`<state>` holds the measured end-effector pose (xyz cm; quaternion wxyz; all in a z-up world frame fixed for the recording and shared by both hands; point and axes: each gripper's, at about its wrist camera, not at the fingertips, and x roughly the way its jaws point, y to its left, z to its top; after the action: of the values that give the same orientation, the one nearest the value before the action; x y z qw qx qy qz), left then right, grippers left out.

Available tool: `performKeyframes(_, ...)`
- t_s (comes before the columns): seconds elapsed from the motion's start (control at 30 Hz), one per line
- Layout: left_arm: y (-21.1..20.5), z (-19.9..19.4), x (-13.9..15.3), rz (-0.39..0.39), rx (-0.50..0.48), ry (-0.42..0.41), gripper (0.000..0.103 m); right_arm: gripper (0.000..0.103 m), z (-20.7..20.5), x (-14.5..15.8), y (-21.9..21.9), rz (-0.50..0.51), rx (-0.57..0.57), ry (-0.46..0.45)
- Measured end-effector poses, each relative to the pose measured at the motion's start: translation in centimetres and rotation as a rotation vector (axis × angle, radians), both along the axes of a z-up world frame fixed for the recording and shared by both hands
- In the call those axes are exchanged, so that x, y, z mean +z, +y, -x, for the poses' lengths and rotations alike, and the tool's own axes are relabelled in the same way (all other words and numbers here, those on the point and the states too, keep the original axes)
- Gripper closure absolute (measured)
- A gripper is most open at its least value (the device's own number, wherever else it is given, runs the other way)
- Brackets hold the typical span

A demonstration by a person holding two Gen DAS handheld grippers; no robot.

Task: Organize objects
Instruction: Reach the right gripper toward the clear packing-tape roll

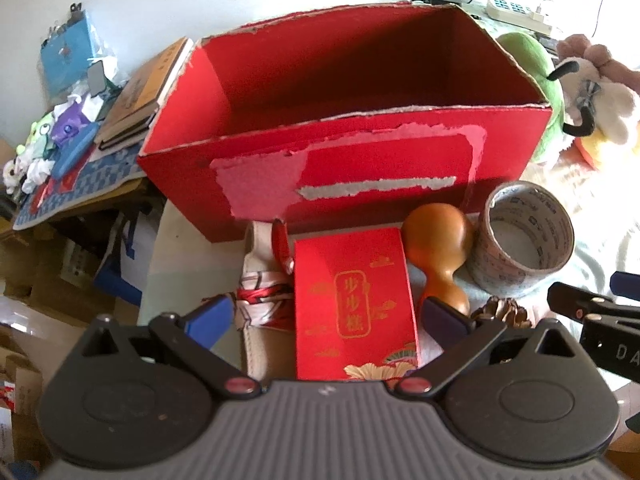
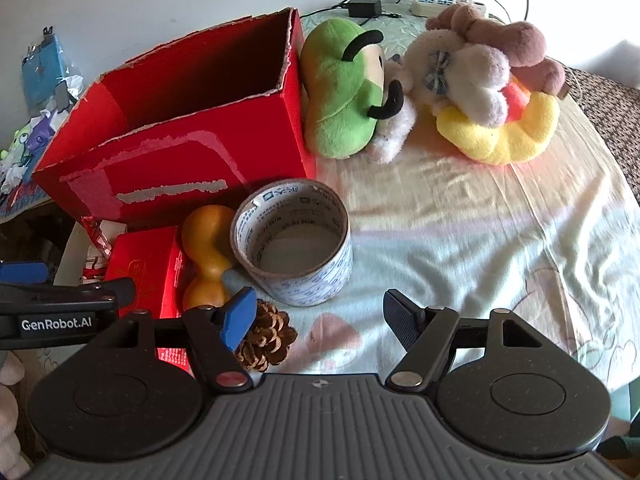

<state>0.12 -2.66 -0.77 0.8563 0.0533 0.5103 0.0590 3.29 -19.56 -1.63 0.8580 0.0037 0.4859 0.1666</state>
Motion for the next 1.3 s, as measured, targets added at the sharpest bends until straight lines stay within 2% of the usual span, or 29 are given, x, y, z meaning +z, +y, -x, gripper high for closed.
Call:
performKeyframes(0.23,-1.2,-0.6,-0.2,-0.051,0.048,0.009,0.004,0.030,-1.6,0.0,-0.9,-0.018,0.054,0.011)
performKeyframes(0.5,-1.7,-1.0,-0.4,-0.064,0.112,0.029,0.004,0.031,-3.4,0.0,-2.0,-0.051,0.100,0.023)
performKeyframes(0.93,-3.1,-1.6,-0.7,-0.075,0.144,0.053,0.007,0.044,-5.7,-0.1,-2.7,-0.094,0.155,0.021)
performKeyframes(0.97,-3.2,-1.7,-0.7,-0.070,0.140,0.053,0.008,0.047,-6.0,-0.2,-2.8,-0.098,0.156,0.024)
performKeyframes(1.07,-3.5,-1.9,-0.5,-0.032,0.116,0.050,0.012,0.048,-6.5,-0.5,-3.0,-0.104,0.154,0.031)
performKeyframes(1.13,-3.7,-2.1,-0.1,0.018,0.092,0.042,0.015,0.052,-6.9,-0.7,-3.1,-0.108,0.157,0.031)
performKeyframes(1.3,-4.2,-2.4,0.8,0.140,0.029,0.011,0.021,0.055,-7.7,-1.4,-2.9,-0.106,0.173,0.042)
